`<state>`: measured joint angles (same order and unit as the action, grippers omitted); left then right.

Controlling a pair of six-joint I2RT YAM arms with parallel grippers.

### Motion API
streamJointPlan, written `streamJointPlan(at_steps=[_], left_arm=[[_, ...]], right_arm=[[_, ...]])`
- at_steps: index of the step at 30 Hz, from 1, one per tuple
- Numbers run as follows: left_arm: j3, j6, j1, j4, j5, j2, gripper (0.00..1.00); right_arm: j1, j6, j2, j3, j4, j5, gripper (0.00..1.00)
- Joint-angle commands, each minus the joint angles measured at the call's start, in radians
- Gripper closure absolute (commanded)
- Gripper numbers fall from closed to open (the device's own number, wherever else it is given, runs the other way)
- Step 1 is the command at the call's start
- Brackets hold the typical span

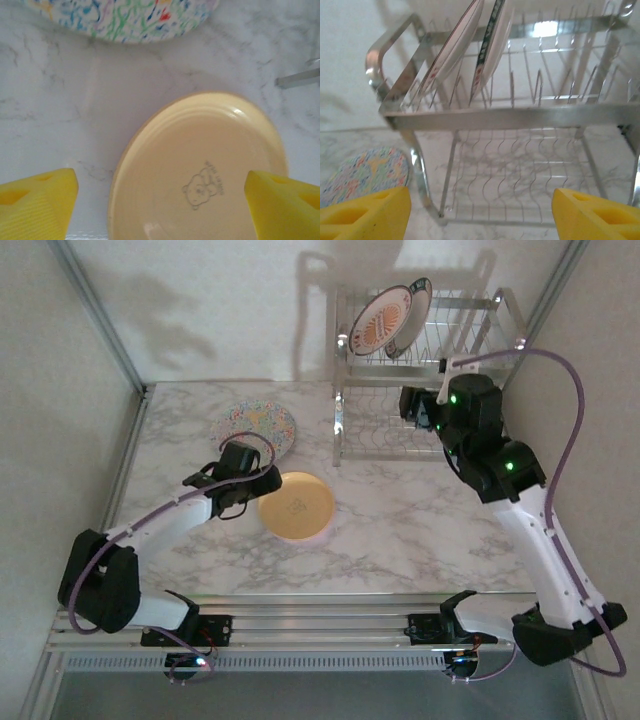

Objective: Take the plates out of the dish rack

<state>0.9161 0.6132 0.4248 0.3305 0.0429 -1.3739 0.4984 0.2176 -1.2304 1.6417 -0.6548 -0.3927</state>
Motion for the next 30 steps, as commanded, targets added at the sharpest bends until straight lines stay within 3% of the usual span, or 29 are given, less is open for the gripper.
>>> streamJointPlan(at_steps=[1, 5, 12, 17, 30], left_arm=[[0.095, 0.003, 0.011, 0.016, -0.063, 0.077, 0.14], [0.166, 0.007, 0.012, -0.067, -0.031, 0.134, 0.14], [0.253, 0.013, 0.02, -0.269, 0.117, 0.204, 0.16], [0.306, 0.004, 0.022, -0.316, 0.17, 0.226, 0.16], [0.381, 0.01, 0.021, -0.39, 0.264, 0.227, 0.18]], right_arm=[[-0.022, -0.024, -0.087, 0.116, 0.016, -0.082, 0.26], [-0.079, 0.028, -0.199, 0.256, 0.032, -0.042, 0.27], [-0.181, 0.09, -0.397, 0.477, 0.042, 0.061, 0.31], [-0.221, 0.114, -0.513, 0.615, 0.023, 0.129, 0.35], [-0.248, 0.104, -0.68, 0.777, -0.01, 0.108, 0.49]])
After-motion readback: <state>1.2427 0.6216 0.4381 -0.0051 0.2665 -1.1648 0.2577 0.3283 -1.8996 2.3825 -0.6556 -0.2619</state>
